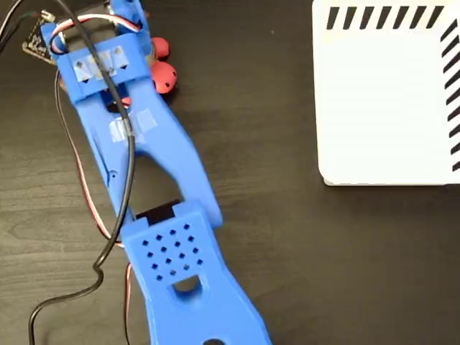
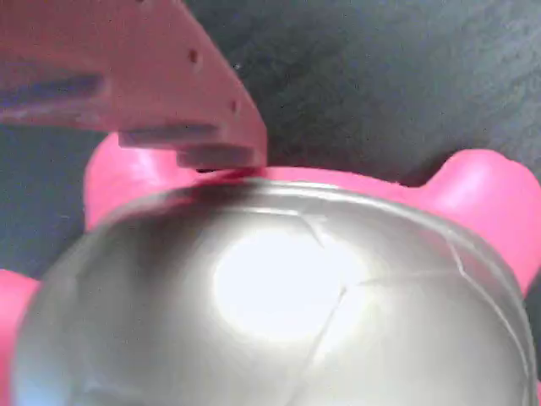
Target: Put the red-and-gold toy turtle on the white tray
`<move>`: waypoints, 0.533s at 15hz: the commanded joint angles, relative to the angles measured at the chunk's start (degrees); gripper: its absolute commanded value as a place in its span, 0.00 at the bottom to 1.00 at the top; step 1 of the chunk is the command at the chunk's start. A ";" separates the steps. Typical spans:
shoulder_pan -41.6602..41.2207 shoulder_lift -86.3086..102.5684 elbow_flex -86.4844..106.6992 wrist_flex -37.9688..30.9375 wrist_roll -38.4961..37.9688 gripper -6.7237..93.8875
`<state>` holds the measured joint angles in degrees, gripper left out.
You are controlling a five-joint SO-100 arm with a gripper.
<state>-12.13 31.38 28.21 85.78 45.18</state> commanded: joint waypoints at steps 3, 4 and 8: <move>-0.70 0.26 -5.45 0.35 0.62 0.64; -0.88 -0.09 -5.71 0.35 0.62 0.63; -1.32 -0.26 -6.06 0.35 0.88 0.52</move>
<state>-12.39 29.18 25.31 85.78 45.70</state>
